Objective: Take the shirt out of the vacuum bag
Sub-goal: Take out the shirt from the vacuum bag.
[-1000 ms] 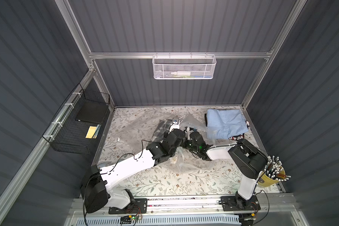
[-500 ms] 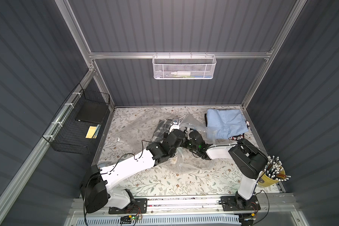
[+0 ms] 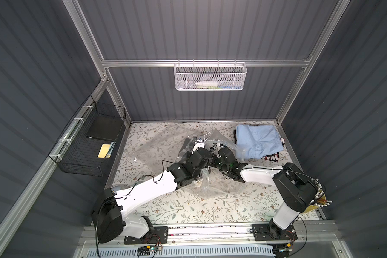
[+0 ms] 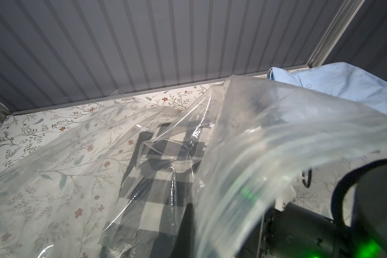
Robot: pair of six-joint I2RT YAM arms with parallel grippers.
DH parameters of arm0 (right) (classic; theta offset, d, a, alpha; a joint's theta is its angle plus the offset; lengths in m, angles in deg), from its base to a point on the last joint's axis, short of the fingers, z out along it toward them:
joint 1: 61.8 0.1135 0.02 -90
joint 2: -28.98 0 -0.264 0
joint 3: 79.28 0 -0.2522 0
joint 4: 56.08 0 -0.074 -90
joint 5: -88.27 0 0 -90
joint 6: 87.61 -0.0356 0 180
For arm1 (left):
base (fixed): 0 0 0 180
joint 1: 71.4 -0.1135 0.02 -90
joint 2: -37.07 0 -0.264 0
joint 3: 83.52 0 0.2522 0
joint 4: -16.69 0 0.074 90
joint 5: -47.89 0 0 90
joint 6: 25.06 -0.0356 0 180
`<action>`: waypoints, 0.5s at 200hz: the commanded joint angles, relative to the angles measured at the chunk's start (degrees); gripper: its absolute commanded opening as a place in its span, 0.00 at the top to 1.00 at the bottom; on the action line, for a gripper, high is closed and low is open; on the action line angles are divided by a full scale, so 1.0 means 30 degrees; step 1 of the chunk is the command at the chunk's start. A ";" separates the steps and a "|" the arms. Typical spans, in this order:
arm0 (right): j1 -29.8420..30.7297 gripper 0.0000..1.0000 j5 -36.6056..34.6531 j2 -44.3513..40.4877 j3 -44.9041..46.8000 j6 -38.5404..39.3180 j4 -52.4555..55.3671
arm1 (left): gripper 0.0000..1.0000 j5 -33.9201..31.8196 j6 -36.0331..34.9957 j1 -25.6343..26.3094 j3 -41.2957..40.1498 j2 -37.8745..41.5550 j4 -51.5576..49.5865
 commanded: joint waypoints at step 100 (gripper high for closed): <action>-0.0046 0.89 -0.0825 -0.2052 0.2199 0.0541 0.2540 | 1.00 -0.0075 -0.0249 -0.0125 -0.0240 -0.0232 -0.0224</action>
